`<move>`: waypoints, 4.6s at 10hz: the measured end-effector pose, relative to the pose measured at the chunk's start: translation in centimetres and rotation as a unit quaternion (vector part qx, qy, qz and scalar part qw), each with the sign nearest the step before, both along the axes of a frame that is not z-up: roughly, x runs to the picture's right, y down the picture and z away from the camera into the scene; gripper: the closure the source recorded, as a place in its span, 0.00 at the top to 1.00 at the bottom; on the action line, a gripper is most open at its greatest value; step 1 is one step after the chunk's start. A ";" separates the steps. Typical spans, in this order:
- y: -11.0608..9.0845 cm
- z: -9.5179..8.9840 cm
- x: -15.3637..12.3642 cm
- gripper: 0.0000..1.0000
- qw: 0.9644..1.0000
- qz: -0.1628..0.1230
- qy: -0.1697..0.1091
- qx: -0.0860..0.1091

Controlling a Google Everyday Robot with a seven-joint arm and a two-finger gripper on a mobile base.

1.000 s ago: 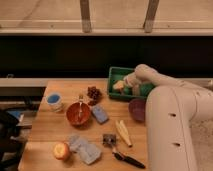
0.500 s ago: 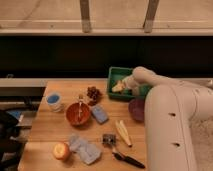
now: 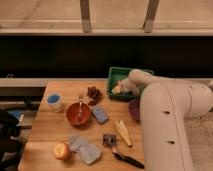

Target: Place pepper in table surface

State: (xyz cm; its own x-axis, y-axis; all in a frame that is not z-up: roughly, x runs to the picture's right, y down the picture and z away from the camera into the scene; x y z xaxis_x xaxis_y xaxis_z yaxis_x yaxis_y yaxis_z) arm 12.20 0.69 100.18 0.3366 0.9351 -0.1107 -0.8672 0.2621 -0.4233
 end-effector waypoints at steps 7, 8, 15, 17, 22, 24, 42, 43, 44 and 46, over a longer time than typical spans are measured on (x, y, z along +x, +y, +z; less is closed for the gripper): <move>0.2 0.0 -0.1 0.00 1.000 -0.002 0.001 -0.002; 0.2 0.0 -0.1 0.00 1.000 -0.002 0.001 -0.002; -5.7 -6.7 1.6 0.00 0.998 0.046 0.000 0.053; -6.8 -7.7 2.3 0.00 0.996 0.054 0.000 0.065; -6.6 -12.9 0.4 0.00 0.996 0.031 -0.081 0.022; -5.0 -16.1 -0.9 0.00 0.994 0.007 -0.106 -0.003; 11.8 -16.1 -5.5 0.77 0.969 -0.014 -0.130 -0.209; 11.9 -15.7 -5.5 0.77 0.969 -0.015 -0.130 -0.210; 11.9 -15.1 -5.3 0.77 0.969 -0.013 -0.127 -0.210; 11.7 -14.3 -5.0 0.77 0.972 -0.009 -0.124 -0.202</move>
